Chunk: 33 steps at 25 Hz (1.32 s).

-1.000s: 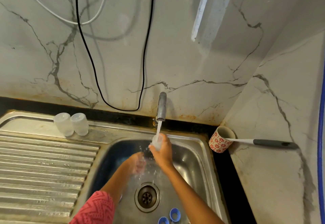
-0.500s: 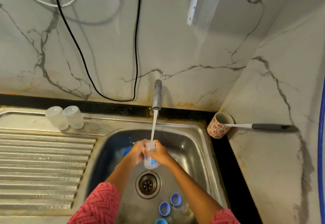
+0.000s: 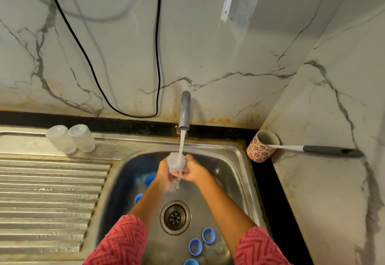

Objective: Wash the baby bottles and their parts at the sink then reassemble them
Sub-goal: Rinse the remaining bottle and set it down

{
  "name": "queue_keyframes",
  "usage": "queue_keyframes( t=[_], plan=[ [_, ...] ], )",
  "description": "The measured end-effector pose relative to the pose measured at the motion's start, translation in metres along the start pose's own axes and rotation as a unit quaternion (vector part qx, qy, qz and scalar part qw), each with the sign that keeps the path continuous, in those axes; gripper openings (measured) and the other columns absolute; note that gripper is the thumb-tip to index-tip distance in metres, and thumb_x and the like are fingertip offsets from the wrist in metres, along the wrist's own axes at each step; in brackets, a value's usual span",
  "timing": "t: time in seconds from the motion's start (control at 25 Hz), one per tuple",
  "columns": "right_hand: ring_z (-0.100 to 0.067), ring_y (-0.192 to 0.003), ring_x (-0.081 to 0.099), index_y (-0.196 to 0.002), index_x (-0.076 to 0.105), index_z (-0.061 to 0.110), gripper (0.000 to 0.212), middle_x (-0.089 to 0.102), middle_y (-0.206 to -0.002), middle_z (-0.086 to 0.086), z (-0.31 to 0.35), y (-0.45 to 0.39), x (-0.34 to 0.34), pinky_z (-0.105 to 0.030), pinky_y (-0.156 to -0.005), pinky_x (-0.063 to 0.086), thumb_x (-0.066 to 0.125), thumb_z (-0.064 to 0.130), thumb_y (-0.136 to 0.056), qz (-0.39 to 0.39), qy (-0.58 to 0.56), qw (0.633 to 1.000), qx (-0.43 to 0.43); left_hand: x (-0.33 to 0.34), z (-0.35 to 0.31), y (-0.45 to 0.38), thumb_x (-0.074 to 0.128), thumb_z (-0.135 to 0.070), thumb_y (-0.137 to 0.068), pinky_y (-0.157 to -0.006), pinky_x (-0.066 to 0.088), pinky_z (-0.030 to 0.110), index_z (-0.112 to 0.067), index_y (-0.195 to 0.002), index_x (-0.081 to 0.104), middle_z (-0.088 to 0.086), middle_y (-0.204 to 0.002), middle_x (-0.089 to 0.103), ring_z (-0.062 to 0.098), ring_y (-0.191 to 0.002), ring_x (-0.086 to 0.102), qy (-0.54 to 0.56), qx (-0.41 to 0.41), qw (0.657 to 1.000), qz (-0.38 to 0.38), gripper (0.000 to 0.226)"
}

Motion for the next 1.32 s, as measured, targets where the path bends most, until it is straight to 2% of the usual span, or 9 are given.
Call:
queue_keyframes(
  t=[0.16,0.28,0.4,0.52,0.68,0.84,1.0,1.2,1.32],
  plan=[
    [-0.033,-0.093,0.064,-0.105,0.053,0.003,0.039,0.057,-0.08,-0.016,0.006,-0.016,-0.016,-0.045,-0.081,0.056,0.036,0.038,-0.101,-0.109,0.065,0.99,-0.066,-0.005,0.005,-0.012,0.051,-0.051,-0.086,-0.077,0.051,0.041,-0.004,-0.113,0.056,0.019,-0.1,0.062,0.03,-0.087,0.062,0.01,0.005,1.0,0.02,0.055],
    [-0.026,-0.091,0.067,-0.102,0.055,0.007,0.031,0.065,-0.094,-0.013,-0.002,-0.017,-0.007,-0.039,-0.08,0.058,0.057,0.037,-0.093,-0.131,0.152,0.966,-0.162,-0.02,0.004,-0.007,0.068,-0.036,-0.081,-0.075,0.056,0.045,-0.003,-0.113,0.055,0.017,-0.095,0.064,0.03,-0.081,0.066,0.029,0.023,0.997,-0.062,0.047],
    [-0.023,-0.096,0.063,-0.11,0.05,0.016,0.044,0.062,-0.108,-0.007,-0.005,-0.007,0.008,-0.038,-0.082,0.056,0.076,0.029,-0.077,-0.125,0.288,0.905,-0.286,-0.037,0.005,-0.011,0.051,-0.032,-0.094,-0.07,0.053,0.041,-0.004,-0.104,0.053,0.014,-0.08,0.059,0.025,-0.069,0.061,0.037,-0.002,0.987,-0.155,0.029],
    [-0.021,-0.104,0.059,-0.115,0.055,0.016,0.048,0.059,-0.113,-0.004,-0.012,0.0,0.015,-0.034,-0.086,0.054,0.076,0.032,-0.075,-0.11,0.386,0.867,-0.296,-0.04,0.008,0.0,0.034,-0.033,-0.099,-0.062,0.052,0.037,-0.002,-0.091,0.053,0.015,-0.07,0.062,0.024,-0.062,0.062,0.028,-0.097,0.988,-0.114,0.037],
    [-0.016,-0.095,0.056,-0.115,0.054,0.018,0.031,0.057,-0.106,-0.001,-0.003,0.013,0.01,-0.025,-0.077,0.049,0.064,0.024,-0.086,-0.029,0.424,0.853,-0.304,-0.036,0.006,0.007,0.034,-0.031,-0.1,-0.069,0.047,0.037,-0.005,-0.088,0.057,0.014,-0.087,0.062,0.026,-0.082,0.06,-0.174,-0.138,0.974,-0.033,0.036],
    [-0.021,-0.102,0.059,-0.108,0.058,0.017,0.02,0.06,-0.108,-0.005,-0.017,0.016,-0.003,-0.027,-0.082,0.048,0.058,0.018,-0.088,-0.09,0.49,0.783,-0.371,-0.021,-0.001,0.004,0.039,-0.028,-0.099,-0.065,0.043,0.028,-0.006,-0.092,0.063,0.007,-0.075,0.057,0.018,-0.069,0.052,-0.143,-0.06,0.988,-0.011,0.034],
    [-0.023,-0.112,0.054,-0.123,0.052,0.014,0.028,0.056,-0.121,-0.009,-0.009,0.035,0.003,-0.034,-0.092,0.047,0.048,0.016,-0.095,-0.114,0.406,0.82,-0.387,0.017,-0.014,0.013,0.051,-0.018,-0.094,-0.087,0.052,0.039,-0.009,-0.088,0.067,0.01,-0.082,0.064,0.022,-0.082,0.061,-0.153,0.014,0.987,0.034,0.019],
    [-0.021,-0.116,0.051,-0.136,0.038,0.015,0.049,0.049,-0.13,-0.007,-0.009,0.041,-0.005,-0.033,-0.096,0.046,0.058,0.013,-0.091,-0.122,0.467,0.766,-0.424,0.029,-0.026,0.011,0.062,-0.017,-0.087,-0.065,0.048,0.024,-0.009,-0.097,0.071,0.009,-0.094,0.068,0.017,-0.084,0.064,-0.242,0.021,0.969,0.041,0.015],
    [-0.02,-0.112,0.056,-0.126,0.043,0.016,0.039,0.053,-0.122,-0.005,0.001,0.047,0.009,-0.031,-0.089,0.051,0.059,0.024,-0.091,-0.117,0.441,0.763,-0.458,0.023,-0.052,0.004,0.046,-0.01,-0.095,-0.053,0.047,0.02,-0.012,-0.087,0.066,0.01,-0.082,0.063,0.012,-0.059,0.06,-0.221,0.045,0.973,0.046,0.022]
  ],
)
Point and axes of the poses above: each hand's wrist, its own y-axis away from the middle knuckle, its own x-axis out of the palm, z = x × y, the point moved 5 cm from there along -y, towards the middle knuckle
